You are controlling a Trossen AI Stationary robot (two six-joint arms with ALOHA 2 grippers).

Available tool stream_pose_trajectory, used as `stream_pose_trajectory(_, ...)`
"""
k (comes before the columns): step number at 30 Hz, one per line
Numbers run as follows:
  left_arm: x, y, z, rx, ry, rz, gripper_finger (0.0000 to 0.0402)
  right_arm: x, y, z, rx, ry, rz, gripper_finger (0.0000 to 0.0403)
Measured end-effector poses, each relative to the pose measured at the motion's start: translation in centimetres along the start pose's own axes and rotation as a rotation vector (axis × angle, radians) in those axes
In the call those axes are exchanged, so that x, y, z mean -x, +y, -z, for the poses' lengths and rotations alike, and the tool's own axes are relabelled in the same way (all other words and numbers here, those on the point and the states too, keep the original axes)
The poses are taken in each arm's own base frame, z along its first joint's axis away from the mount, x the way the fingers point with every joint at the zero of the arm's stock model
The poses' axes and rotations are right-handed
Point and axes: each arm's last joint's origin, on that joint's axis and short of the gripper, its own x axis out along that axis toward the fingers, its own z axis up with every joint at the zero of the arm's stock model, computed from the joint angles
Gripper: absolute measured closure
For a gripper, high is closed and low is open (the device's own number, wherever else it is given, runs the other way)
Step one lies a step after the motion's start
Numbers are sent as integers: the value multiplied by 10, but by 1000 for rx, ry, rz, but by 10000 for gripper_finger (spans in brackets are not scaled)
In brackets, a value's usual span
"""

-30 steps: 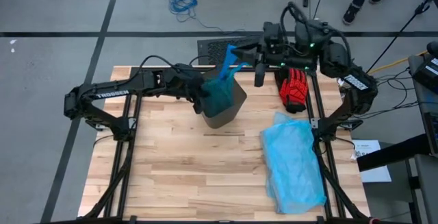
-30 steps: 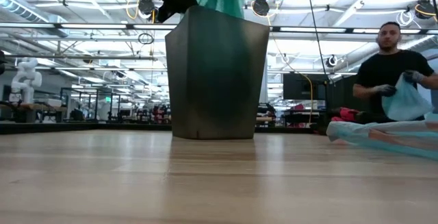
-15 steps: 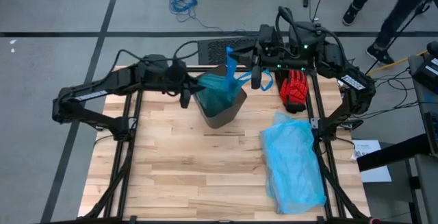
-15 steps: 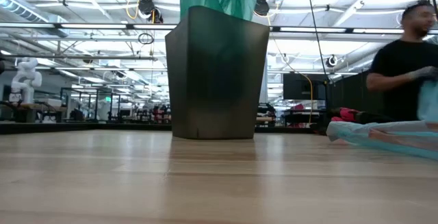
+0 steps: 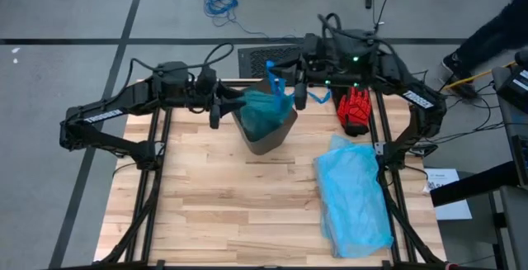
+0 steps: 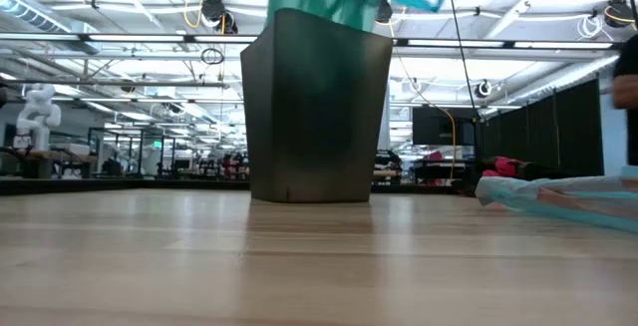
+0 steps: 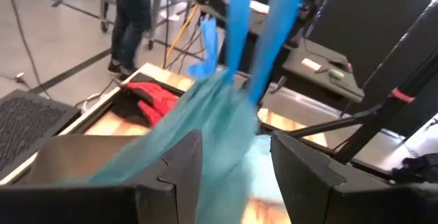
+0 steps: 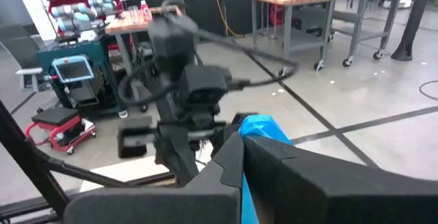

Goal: Place trash/remove bag and relplace
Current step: Close the blue trash bag in the trash bin, then remove the blue trash bag from the trash bin

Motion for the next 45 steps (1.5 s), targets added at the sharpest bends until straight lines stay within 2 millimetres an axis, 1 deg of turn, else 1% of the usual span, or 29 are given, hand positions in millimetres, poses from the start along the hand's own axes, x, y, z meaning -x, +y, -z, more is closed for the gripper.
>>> stream_pose_trajectory(6,3,-3,-7,-8,-30,13,233,-21,2,8,-8,22,-70,403)
stream_pose_trajectory(9,6,-4,-14,-13,-70,15,233,-23,3,5,-9,-3,-110,403)
stream_pose_trajectory(12,11,-8,-27,-27,-156,36,233,-23,5,1,-14,-42,-157,403)
stream_pose_trajectory(16,10,-11,-39,-37,-219,55,233,-24,6,-1,-17,-65,-176,403)
stream_pose_trajectory(21,0,-10,-42,-37,-218,53,233,-23,6,-3,-31,-89,-185,403)
stream_pose_trajectory(25,-13,-7,-40,-28,-203,48,233,-23,6,-5,-34,-104,-188,403)
stream_pose_trajectory(28,-21,-7,-43,9,-237,65,233,-23,6,-5,-35,-104,-189,403)
stream_pose_trajectory(31,-21,-8,-47,0,-279,102,233,-23,6,-5,-35,-104,-189,403)
stream_pose_trajectory(37,-20,-12,-46,-11,-243,213,233,-23,6,-5,-35,-102,-194,403)
stream_pose_trajectory(41,-17,-13,-47,0,-237,244,233,-23,7,-5,-33,-99,-217,403)
stream_pose_trajectory(45,-17,-13,-44,4,-201,236,233,-23,7,-4,-33,-97,-220,403)
